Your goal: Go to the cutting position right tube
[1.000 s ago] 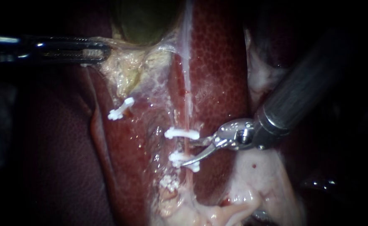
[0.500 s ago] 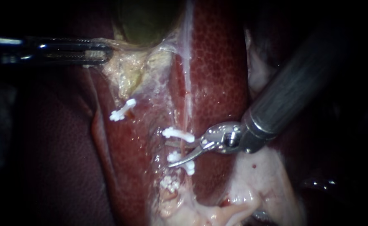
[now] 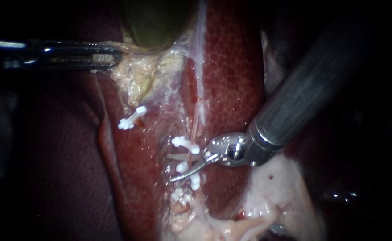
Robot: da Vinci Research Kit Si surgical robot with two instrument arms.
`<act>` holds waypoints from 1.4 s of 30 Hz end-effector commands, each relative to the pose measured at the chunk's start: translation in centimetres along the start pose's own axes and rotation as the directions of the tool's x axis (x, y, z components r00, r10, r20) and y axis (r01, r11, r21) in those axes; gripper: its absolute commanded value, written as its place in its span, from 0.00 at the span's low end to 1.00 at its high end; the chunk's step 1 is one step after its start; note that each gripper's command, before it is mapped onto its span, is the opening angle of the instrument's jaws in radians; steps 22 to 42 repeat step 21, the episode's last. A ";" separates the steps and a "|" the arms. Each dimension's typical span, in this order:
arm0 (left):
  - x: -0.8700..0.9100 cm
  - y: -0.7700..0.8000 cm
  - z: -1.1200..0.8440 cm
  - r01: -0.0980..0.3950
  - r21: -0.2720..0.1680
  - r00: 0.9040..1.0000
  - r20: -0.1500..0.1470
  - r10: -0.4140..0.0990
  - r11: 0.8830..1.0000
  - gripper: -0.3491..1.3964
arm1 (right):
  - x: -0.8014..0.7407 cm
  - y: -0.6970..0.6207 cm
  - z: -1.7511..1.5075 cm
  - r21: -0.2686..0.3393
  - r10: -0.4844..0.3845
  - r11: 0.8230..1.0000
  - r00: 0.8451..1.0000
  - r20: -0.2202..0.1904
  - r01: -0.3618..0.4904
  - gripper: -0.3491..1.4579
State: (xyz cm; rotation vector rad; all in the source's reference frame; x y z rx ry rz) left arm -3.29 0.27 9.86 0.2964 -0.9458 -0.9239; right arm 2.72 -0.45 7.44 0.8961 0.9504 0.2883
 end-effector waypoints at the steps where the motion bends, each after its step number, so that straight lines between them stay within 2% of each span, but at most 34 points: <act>1: 0.00 0.00 0.00 0.000 0.000 1.000 0.000 0.000 1.000 0.00 | 0.00 0.00 0.00 0.000 0.000 1.000 1.000 0.000 0.000 0.77; 42: 0.00 0.00 0.00 0.000 0.000 1.000 0.000 0.000 1.000 0.00 | -0.04 0.01 0.04 -0.001 -0.003 1.000 1.000 0.002 0.003 0.79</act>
